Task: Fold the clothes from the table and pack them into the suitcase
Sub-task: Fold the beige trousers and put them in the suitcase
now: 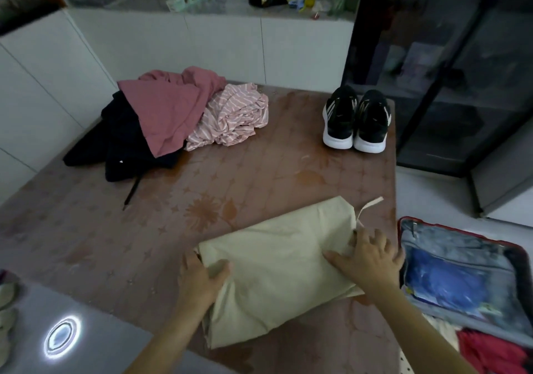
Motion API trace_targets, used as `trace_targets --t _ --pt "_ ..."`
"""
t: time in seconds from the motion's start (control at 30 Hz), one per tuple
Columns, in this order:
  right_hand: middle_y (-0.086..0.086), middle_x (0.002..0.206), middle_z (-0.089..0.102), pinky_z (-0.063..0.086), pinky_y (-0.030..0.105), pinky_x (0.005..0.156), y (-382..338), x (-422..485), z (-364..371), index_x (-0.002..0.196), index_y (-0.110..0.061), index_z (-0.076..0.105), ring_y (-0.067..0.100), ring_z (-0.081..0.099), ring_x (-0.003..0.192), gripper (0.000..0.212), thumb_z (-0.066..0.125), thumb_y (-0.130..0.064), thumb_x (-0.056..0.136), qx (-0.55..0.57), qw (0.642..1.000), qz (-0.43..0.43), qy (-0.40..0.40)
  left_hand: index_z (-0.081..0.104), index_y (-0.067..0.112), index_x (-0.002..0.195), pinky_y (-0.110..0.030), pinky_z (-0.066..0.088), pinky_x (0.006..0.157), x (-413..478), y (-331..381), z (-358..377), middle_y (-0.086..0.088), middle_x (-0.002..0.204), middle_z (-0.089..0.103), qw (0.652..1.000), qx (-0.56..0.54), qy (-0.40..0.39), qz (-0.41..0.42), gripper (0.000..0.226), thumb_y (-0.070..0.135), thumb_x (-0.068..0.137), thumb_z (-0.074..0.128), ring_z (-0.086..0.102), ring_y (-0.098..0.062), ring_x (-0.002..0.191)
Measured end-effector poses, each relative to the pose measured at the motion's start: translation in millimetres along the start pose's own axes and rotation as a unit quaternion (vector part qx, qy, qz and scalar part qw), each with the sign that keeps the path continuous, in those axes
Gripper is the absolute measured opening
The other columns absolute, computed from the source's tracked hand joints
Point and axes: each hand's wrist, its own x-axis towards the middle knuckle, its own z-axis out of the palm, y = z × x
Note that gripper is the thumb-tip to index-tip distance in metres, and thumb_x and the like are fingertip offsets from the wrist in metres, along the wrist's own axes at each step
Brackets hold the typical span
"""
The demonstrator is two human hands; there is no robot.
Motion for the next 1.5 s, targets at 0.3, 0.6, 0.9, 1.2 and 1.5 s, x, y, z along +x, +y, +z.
trace_targets --t 0.3,0.6,0.9,1.2,1.5 --pt "-0.002 0.128 0.057 0.023 0.042 0.103 -23.5 -32.5 24.3 0.14 -0.023 0.028 0.023 0.055 0.116 0.071 0.055 -0.057 0.085 0.186 0.981 0.051 0.026 -0.009 0.01 0.151 -0.03 0.015 0.114 -31.2 30.4 17.5 -0.013 0.158 0.002 0.991 -0.099 -0.078 0.036 0.118 0.029 0.074 0.079 0.008 -0.024 0.145" --pt "-0.003 0.082 0.067 0.031 0.043 0.105 -9.2 -69.6 38.2 0.13 -0.021 0.045 0.026 0.065 0.092 0.064 0.042 -0.064 0.083 0.169 0.977 -0.028 0.126 -0.029 0.068 0.125 -0.028 0.049 0.053 -34.5 40.4 16.3 -0.008 0.149 0.025 0.961 -0.006 -0.081 0.265 0.102 0.016 0.093 0.053 0.063 -0.026 0.077" --pt "0.007 0.097 0.064 0.048 0.039 0.076 32.5 -90.8 54.7 0.146 -0.049 0.01 0.03 0.062 0.088 0.078 0.053 -0.026 0.085 0.208 0.947 -0.094 0.225 0.008 0.064 0.136 -0.022 0.049 0.066 -41.5 62.7 36.9 -0.007 0.145 0.025 0.928 0.02 -0.159 0.336 0.078 0.013 0.094 0.048 0.063 -0.025 0.085" --pt "0.006 0.092 0.059 0.051 0.046 0.074 168.4 -111.8 64.1 0.131 -0.048 0.037 0.032 0.061 0.084 0.045 0.034 -0.041 0.086 0.257 0.933 0.009 0.253 0.055 0.034 0.13 -0.018 0.043 0.089 -121.3 116.2 130.8 -0.009 0.129 0.045 0.893 0.046 -0.196 0.403 0.05 0.006 0.089 0.051 0.06 -0.024 0.106" --pt "-0.001 0.086 0.063 0.052 0.036 0.064 380.8 -143.3 99.4 0.127 -0.036 0.049 0.027 0.066 0.078 0.046 0.046 -0.027 0.082 0.25 0.935 0.056 0.245 0.052 0.036 0.133 -0.006 0.032 0.084 -268.6 153.1 284.9 -0.006 0.144 0.037 0.884 0.102 -0.258 0.375 0.05 0.009 0.091 0.049 0.057 -0.017 0.116"
